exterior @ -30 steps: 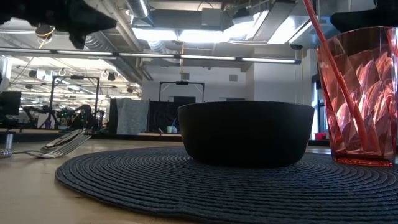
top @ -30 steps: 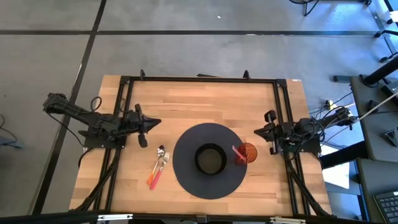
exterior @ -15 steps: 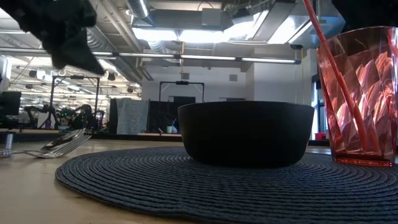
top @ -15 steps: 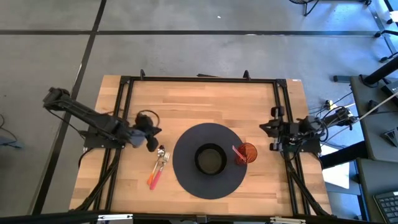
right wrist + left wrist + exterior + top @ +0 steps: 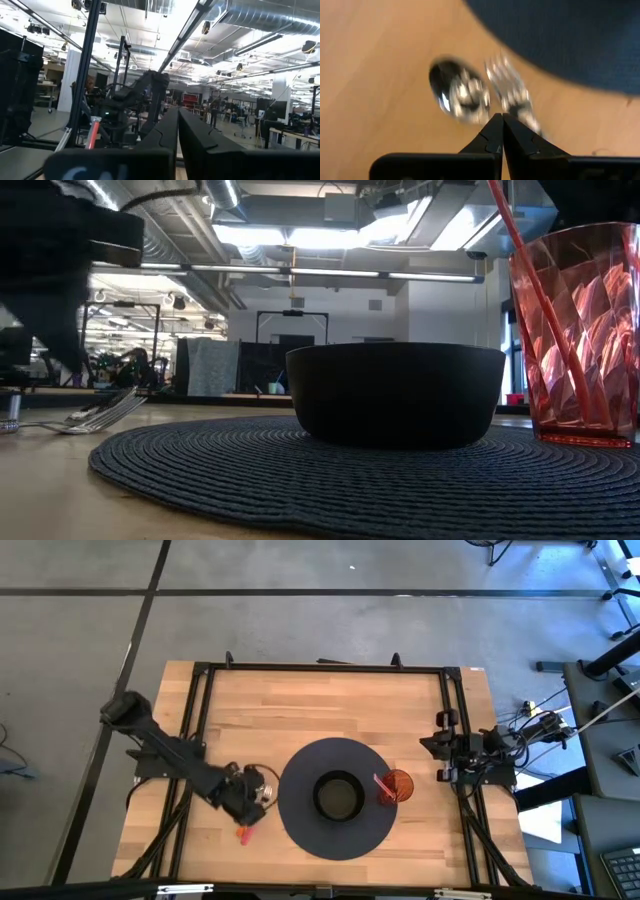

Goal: Pick & Place Utensil
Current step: Put the orange spoon into the black bowl on the mat

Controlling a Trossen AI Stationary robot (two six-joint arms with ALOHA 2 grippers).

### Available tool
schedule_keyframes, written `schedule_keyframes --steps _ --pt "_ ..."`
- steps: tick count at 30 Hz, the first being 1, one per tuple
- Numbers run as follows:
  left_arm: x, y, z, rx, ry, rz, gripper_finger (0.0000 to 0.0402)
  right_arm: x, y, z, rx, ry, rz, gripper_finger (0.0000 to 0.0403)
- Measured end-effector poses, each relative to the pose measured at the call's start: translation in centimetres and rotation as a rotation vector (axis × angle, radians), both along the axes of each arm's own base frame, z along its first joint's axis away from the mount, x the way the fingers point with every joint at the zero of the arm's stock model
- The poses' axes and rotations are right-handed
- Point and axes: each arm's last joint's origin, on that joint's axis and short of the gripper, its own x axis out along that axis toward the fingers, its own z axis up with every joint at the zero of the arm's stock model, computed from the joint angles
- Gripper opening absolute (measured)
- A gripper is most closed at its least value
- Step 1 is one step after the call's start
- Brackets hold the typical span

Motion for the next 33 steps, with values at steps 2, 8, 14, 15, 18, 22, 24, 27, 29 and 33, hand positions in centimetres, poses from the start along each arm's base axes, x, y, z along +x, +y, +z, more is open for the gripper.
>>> schedule_keyframes --steps 2,8,14,15,18,22,24,27,29,33 --pt "0.0 -1.2 0.4 0.008 0.078 0.021 0.0003 0.0 0.0 0.0 0.006 0.0 0.003 0.0017" --pt "-0.2 -3.4 0.8 0.085 0.219 0.082 0.0004 0.0 0.0 0.0 0.007 0.0 0.004 0.0017" --pt "0.6 -3.7 0.3 0.153 0.235 0.067 0.0004 0.0 0.0 0.0 0.043 0.001 0.02 0.0017" --pt "0.7 -3.6 0.1 0.166 0.244 0.054 0.0004 0.0 0.0 0.0 0.058 0.002 0.027 0.0017" --pt "1.1 -3.4 -0.6 0.188 0.271 0.049 0.0004 0.0 0.0 -0.1 0.078 0.005 0.036 0.0017" --pt "1.5 -3.4 -1.4 0.167 0.294 0.1 0.0012 0.1 0.0 -0.1 0.075 0.012 0.036 0.0017" --pt "1.6 -3.4 -1.7 0.144 0.311 0.11 0.0027 0.1 0.0 -0.3 0.07 0.027 0.035 0.0017" --pt "1.7 -3.3 -1.7 0.136 0.324 0.108 0.0059 0.2 0.1 -0.4 0.065 0.04 0.035 0.0016" --pt "1.7 -3.3 -1.8 0.118 0.336 0.104 0.0082 0.2 0.1 -0.4 0.065 0.042 0.035 0.0016" --pt "2.0 -3.4 -1.8 0.063 0.349 0.102 0.0119 0.2 0.1 -0.4 0.074 0.041 0.039 0.0016"
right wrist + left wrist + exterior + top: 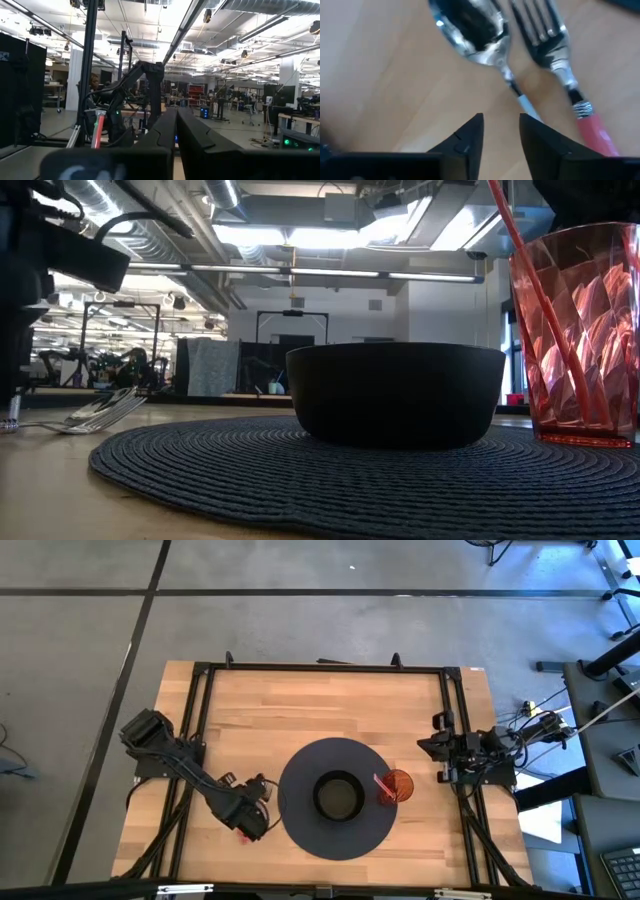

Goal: Pick & Place Utensil
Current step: Put the orange spoon into the black bowl on the mat

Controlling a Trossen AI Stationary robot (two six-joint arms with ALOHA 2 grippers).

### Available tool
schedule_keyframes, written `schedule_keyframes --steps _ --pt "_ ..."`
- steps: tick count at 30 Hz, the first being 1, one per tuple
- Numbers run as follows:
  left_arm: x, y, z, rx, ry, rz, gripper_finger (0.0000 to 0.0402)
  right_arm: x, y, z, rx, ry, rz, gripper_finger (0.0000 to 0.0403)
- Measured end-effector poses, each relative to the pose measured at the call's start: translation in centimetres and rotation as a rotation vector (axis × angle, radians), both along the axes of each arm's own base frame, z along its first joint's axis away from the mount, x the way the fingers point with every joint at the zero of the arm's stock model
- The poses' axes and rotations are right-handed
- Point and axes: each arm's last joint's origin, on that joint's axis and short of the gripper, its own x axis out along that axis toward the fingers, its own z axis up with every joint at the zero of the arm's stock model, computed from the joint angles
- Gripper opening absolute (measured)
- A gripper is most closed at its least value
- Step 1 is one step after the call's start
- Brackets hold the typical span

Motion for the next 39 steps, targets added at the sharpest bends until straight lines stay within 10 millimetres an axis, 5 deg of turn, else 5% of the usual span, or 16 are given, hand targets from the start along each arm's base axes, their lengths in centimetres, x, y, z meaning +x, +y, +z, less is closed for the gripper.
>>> schedule_keyframes --steps 24,39 --pt "1.3 0.0 -0.1 -0.065 -0.082 -0.018 0.0104 0.0 0.0 0.0 0.017 0.005 0.007 0.0016" --pt "-0.6 1.2 -2.2 -0.03 -0.009 0.001 0.01 0.1 0.0 -0.2 0.012 0.017 0.007 0.0016"
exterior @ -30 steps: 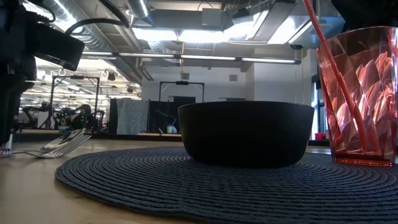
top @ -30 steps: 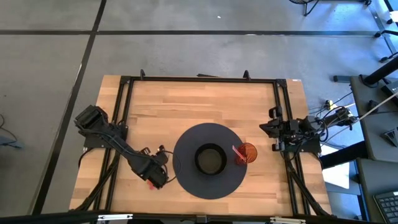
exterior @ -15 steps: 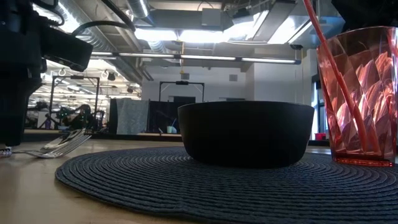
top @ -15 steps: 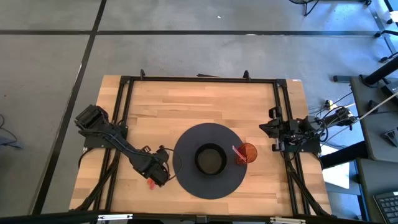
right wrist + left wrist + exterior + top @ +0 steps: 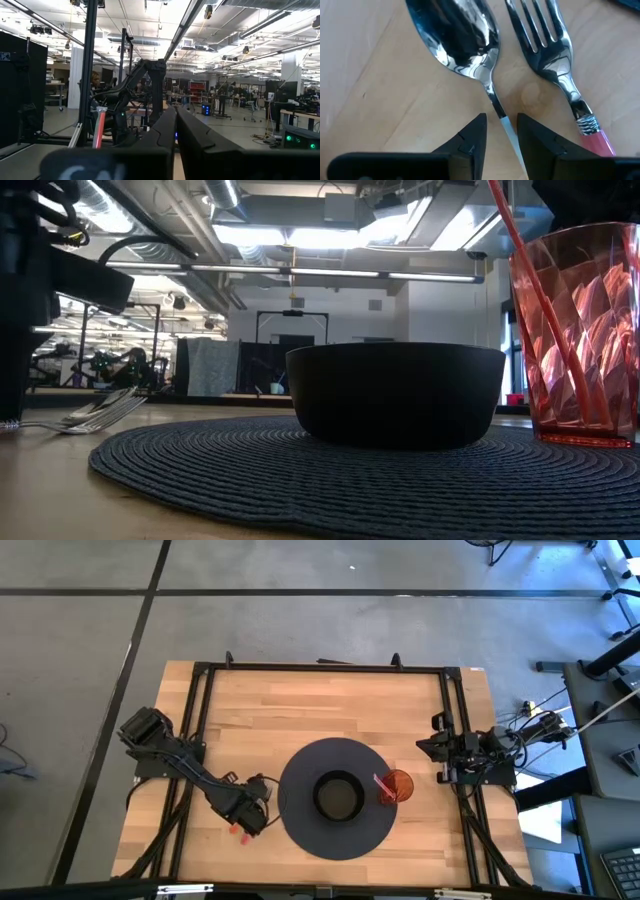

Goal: Pick & Place Utensil
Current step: Put the orange spoon into the black bowl on the mat

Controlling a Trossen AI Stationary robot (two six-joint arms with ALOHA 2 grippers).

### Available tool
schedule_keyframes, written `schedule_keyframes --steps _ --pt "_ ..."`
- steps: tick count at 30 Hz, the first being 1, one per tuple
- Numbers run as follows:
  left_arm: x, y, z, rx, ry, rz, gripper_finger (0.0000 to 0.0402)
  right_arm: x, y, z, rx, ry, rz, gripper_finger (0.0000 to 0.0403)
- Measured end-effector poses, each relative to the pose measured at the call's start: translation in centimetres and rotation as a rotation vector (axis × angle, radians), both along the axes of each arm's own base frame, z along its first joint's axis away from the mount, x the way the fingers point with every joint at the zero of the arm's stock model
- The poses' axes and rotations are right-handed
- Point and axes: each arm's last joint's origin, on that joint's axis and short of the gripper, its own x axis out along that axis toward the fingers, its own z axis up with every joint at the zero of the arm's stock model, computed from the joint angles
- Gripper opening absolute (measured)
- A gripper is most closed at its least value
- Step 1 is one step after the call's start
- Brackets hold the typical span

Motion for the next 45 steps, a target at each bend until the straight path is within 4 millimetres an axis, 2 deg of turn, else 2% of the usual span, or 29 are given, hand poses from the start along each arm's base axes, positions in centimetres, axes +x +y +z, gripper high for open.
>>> schedule_keyframes --steps 6,20,23,30,45 --pt "-0.1 0.1 -0.1 0.011 0.025 -0.083 0.0097 0.0 0.0 0.0 -0.002 0.005 0.0 0.0016" --pt "0.4 0.8 -0.2 0.008 0.023 -0.044 0.0097 0.0 0.0 -0.1 -0.004 0.008 0.0 0.0016" --pt "0.4 0.8 -0.2 0.008 0.019 -0.05 0.0082 0.0 0.0 -0.1 -0.004 0.009 0.0 0.0016" --pt "0.5 0.7 -0.3 0.019 0.0 -0.064 0.0012 0.0 0.0 -0.1 0.01 0.012 0.006 0.0016" --pt "0.4 1.1 -0.2 0.094 -0.014 -0.027 0.0005 0.0 0.0 -0.1 0.012 0.012 0.006 0.0016"
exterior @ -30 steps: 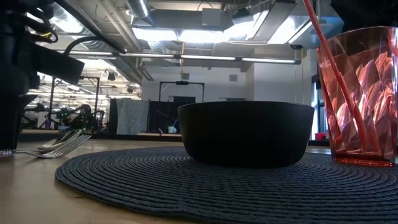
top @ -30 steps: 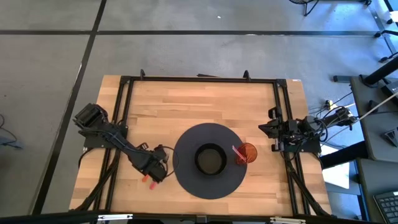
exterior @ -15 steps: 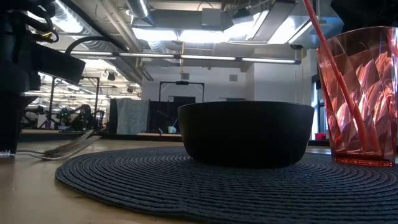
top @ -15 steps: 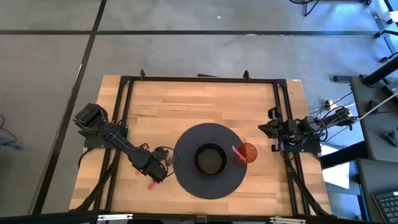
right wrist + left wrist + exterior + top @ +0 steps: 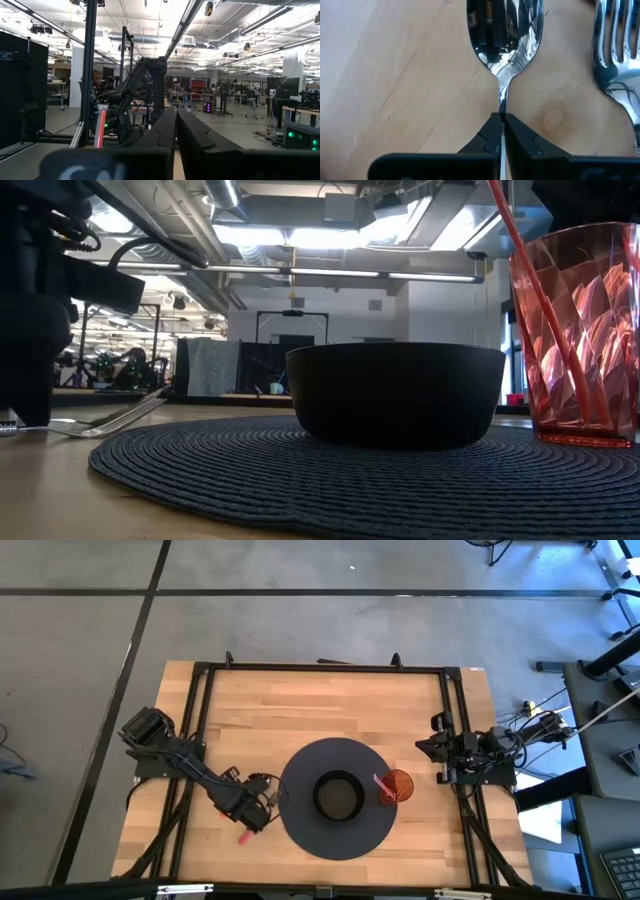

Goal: Pick & Place Utensil
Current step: Put the orange spoon into the black bowl on the mat

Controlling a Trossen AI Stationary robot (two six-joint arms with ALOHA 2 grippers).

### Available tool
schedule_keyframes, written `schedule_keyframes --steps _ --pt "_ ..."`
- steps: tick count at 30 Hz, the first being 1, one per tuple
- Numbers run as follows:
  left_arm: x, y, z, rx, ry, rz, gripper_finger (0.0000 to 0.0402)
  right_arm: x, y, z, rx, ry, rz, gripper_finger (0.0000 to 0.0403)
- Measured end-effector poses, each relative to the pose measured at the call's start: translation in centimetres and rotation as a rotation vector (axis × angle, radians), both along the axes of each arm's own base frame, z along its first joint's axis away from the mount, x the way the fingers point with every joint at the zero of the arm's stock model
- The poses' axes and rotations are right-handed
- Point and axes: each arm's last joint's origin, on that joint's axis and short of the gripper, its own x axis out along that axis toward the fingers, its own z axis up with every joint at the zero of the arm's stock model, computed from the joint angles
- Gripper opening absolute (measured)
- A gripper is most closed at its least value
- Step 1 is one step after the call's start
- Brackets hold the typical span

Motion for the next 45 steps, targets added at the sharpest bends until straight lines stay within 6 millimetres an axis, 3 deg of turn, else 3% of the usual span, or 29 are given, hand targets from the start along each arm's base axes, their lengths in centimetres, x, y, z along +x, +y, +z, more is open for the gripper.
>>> schedule_keyframes --steps 28,32,37,45 --pt "0.5 -0.3 2.1 0.054 0.061 -0.044 0.0001 0.0 0.0 0.0 0.0 0.0 0.0 0.0016" --pt "0.9 -0.5 3.7 0.085 0.096 -0.102 0.0001 0.0 0.0 0.0 0.0 0.0 0.0 0.0016" --pt "1.8 -0.8 7.0 0.195 0.096 -0.183 0.0001 0.0 0.0 0.0 0.0 0.0 0.0 0.0016" --pt "3.9 -1.5 12.0 0.459 0.025 -0.527 0.0001 0.0 0.0 0.0 0.0 0.0 0.001 0.0016"
